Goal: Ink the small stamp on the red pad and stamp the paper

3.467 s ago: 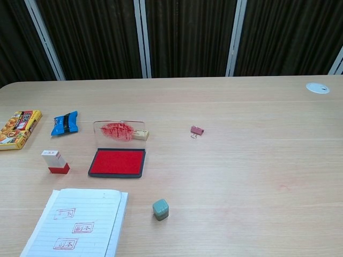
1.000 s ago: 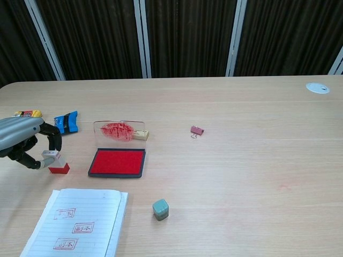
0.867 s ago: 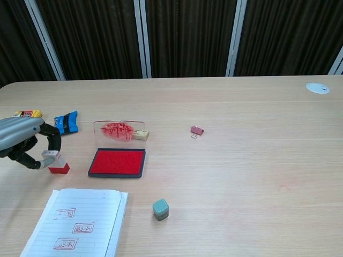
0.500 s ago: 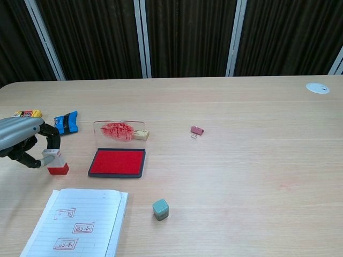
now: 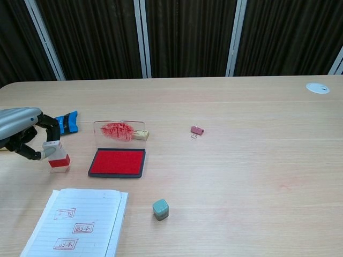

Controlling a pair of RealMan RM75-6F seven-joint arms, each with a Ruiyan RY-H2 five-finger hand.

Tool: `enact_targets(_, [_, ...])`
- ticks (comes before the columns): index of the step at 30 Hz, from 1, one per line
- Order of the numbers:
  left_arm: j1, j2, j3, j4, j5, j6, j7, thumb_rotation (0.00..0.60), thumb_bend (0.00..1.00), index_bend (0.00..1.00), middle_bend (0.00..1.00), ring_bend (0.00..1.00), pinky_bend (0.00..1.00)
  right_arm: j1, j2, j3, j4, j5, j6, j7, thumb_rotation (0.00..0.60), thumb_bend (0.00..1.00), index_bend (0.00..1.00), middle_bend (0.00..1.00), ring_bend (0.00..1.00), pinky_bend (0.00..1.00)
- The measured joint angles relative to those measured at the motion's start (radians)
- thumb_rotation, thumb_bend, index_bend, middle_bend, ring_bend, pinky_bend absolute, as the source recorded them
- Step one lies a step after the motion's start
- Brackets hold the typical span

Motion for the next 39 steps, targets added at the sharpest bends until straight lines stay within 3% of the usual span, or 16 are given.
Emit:
enact_targets(6, [-0.015,0.048,-0.008,-0.104,0.079,0.048,-0.009,0.6,0.38,0.51,0.52,0.86,0.91,0.002,-0.001,0.004,0.003,0.009,-0.004,0.001,0.6,0.0,0.0,0.0,0.0,0.0])
enact_targets(11, [-0.056,0.033,-0.016,-0.13,0.11,0.048,0.047,0.6,0.38,0.52,0.52,0.86,0.91,0.003,-0.002,0.008,0.006,0.018,-0.005,-0.002,0.6,0.0,0.0,0.0,0.0,0.0])
enact_targets(16, [-0.102,-0.036,-0.027,-0.097,0.082,0.007,0.144,0.6,0.38,0.52,0.52,0.86,0.91,0.004,-0.004,0.013,0.013,0.032,-0.008,-0.008,0.6,0.0,0.0,0.0,0.0,0.0])
enact_targets(22, [-0.132,-0.104,-0.037,-0.022,0.036,-0.026,0.177,0.6,0.38,0.52,0.53,0.86,0.91,0.005,-0.006,0.017,0.026,0.052,-0.016,-0.006,0.6,0.0,0.0,0.0,0.0,0.0])
enact_targets(39, [-0.159,-0.166,-0.025,0.058,0.013,-0.042,0.186,0.6,0.38,0.53,0.53,0.86,0.91,0.005,-0.008,0.021,0.04,0.065,-0.026,0.003,0.6,0.0,0.0,0.0,0.0,0.0])
